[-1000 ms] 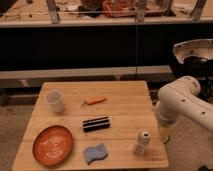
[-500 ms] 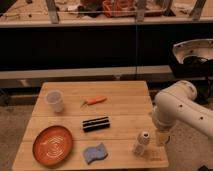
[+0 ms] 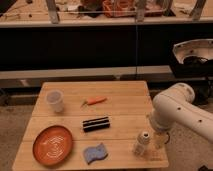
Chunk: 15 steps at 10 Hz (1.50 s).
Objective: Knock the bottle over
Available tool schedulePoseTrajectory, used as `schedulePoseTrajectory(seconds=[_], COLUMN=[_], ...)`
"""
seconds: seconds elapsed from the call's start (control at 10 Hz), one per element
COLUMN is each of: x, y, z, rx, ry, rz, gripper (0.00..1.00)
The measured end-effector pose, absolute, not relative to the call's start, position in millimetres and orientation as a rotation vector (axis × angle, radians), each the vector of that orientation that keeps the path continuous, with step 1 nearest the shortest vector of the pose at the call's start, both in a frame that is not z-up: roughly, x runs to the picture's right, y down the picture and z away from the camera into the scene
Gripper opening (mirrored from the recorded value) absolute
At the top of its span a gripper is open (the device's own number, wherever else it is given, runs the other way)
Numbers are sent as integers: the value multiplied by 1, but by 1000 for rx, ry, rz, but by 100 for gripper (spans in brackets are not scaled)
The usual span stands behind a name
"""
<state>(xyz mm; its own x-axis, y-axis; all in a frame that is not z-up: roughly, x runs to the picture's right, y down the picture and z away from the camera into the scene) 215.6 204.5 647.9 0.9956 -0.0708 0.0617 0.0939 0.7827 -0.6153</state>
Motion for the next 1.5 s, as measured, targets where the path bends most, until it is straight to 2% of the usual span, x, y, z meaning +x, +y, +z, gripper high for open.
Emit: schedulePoseTrajectory(seconds=[0.6, 0.9, 1.2, 1.5], x=[209, 208, 202, 199], y=[210, 213, 213, 216], z=[644, 643, 643, 641], rx=[-667, -669, -671, -674], ry=[-65, -80, -96, -109], rz=[-106, -109, -122, -123], gripper=[80, 74, 80, 53])
